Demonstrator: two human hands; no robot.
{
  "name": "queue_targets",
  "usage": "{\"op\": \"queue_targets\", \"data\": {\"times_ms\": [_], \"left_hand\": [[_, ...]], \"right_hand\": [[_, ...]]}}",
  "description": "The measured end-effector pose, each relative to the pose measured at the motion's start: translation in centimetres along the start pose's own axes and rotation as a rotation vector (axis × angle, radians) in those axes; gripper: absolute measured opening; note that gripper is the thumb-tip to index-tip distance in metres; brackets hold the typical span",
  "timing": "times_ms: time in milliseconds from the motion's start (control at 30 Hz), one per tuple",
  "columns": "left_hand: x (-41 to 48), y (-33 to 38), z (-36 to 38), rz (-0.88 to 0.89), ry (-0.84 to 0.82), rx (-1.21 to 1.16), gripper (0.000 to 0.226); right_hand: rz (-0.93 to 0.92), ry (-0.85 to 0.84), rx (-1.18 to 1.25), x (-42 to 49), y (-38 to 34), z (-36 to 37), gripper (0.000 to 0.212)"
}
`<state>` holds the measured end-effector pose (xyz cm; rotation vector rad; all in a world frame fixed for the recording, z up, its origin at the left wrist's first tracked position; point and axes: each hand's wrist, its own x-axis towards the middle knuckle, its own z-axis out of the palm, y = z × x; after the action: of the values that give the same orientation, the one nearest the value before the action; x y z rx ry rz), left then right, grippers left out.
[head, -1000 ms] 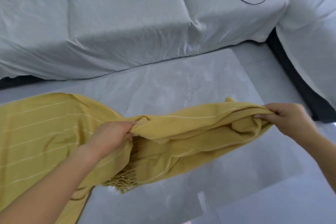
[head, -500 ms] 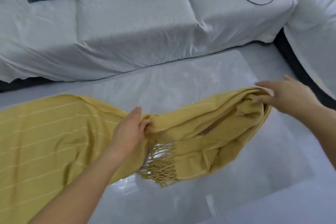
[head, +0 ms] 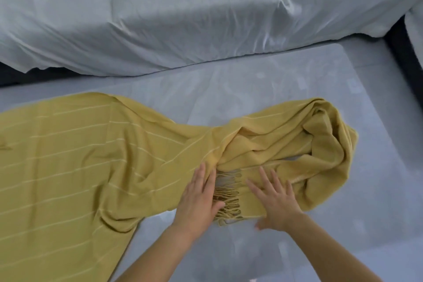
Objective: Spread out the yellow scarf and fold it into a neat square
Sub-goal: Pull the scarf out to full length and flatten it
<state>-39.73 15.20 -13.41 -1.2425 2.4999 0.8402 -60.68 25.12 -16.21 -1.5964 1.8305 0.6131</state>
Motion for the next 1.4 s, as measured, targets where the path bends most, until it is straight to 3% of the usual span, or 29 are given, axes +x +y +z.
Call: {"op": "queue_targets", "data": {"times_ms": [67, 200, 367, 533, 600, 667, 767, 900, 1067, 1167, 1267, 1400], "left_hand": [[-0.5, 0.5, 1.3, 0.045, -0.023, -0.038, 0.085], [-0.9, 2.3, 4.8, 0.034, -0.010, -0.136, 0.086], [-0.8, 5.5, 7.3, -0.042, -0.029, -0.191, 0.094], [0.1, 8.6, 8.7, -0.083, -0.099, -0.080, 0.111], [0.3, 10.9, 9.3, -0.072, -0.112, -0.050, 0.102], [0.5, 14.0, 10.1, -0.050, -0.125, -0.039, 0.078], [0.5, 19.0, 11.6, 0.011, -0.192, -0.038, 0.054], [0.6, 22.4, 11.8, -0.001, -0.204, -0.060, 0.069], [0.5, 18.9, 9.8, -0.084, 0.024, 0.036, 0.084], [0.8, 16.0, 7.5, -0.156, 0.118, 0.058, 0.081], [0.7, 14.2, 5.6, -0.184, 0.180, 0.080, 0.083], [1.1, 13.0, 5.1, -0.205, 0.265, 0.142, 0.086]], "right_hand": [[-0.050, -0.038, -0.089, 0.9, 0.1, 2.0, 0.126], [-0.149, 0.093, -0.068, 1.8, 1.5, 3.9, 0.124], [-0.427, 0.302, 0.004, 2.4, 4.6, 4.7, 0.094], [-0.662, 0.308, -0.071, 0.0, 8.9, 4.1, 0.081], [-0.741, 0.305, -0.109, -1.4, 11.0, 3.3, 0.074], [-0.810, 0.273, -0.186, -2.5, 13.5, 2.3, 0.063], [-0.887, 0.206, -0.385, -4.1, 18.1, 1.7, 0.032], [-0.820, 0.155, -0.702, -5.5, 25.7, 2.3, 0.014], [-0.593, 0.164, -0.638, -7.0, 32.3, 0.7, 0.037], [-0.510, 0.026, -0.569, -7.4, 32.9, -0.7, 0.056], [-0.551, 0.003, -0.480, -7.5, 29.9, -2.7, 0.081], [-0.661, 0.109, -0.360, -6.1, 23.1, -5.6, 0.086]]}}
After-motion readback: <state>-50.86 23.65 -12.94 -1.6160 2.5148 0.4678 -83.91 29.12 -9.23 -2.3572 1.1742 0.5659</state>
